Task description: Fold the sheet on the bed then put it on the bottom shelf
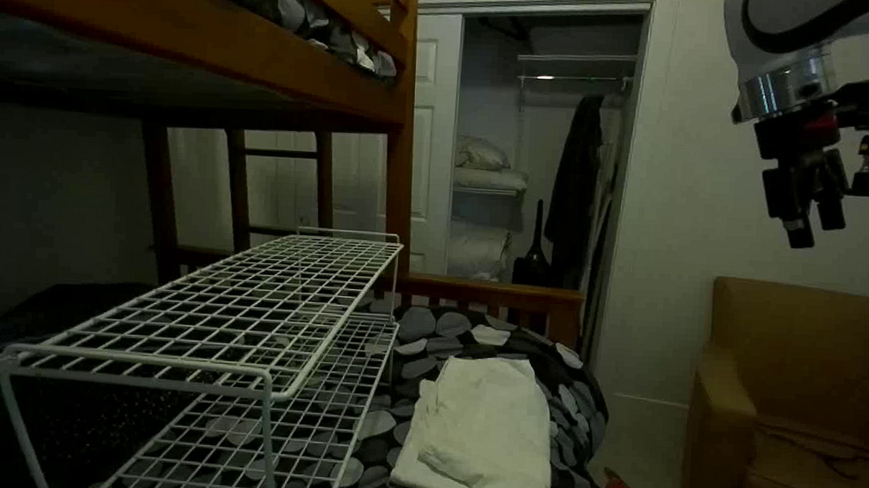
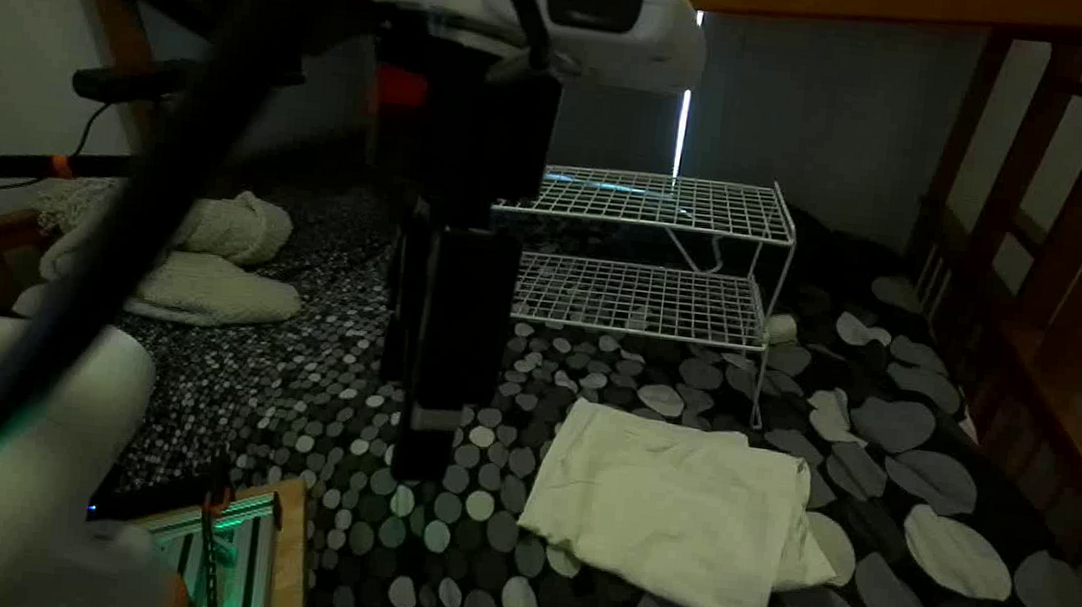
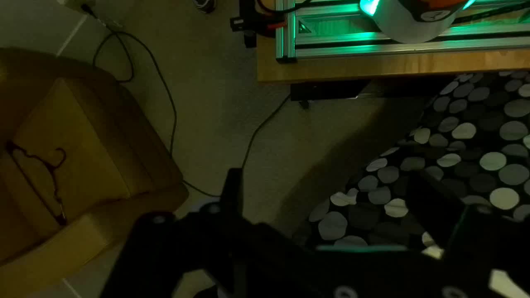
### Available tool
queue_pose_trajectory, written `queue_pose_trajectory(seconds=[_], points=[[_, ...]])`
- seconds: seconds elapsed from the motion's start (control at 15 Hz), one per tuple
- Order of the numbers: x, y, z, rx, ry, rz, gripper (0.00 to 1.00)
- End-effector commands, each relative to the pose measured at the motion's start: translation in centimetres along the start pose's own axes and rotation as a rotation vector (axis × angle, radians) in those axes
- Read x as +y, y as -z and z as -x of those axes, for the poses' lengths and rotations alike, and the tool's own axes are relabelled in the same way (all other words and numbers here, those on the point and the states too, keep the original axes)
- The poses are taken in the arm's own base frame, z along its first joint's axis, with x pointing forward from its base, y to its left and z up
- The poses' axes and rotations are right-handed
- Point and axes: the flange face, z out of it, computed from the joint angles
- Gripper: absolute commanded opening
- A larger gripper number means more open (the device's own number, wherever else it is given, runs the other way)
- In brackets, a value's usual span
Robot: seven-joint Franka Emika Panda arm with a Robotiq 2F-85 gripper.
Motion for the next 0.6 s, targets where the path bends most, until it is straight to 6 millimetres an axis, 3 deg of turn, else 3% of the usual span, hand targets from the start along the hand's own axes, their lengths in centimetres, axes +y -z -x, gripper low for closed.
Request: queue_pose_trajectory(seconds=[0.0,0.2,0.33,0.53], points=[[0.0,0.0,0.0,-0.001,0.0,0.0,1.0],[0.0,0.1,0.0,-0.001,0.0,0.0,1.0],[-2.9,-0.6,-1.7,-0.029,0.055,0.055,1.0],[-8.9,-1.8,-3.4,-0.041,0.152,0.155,1.0]])
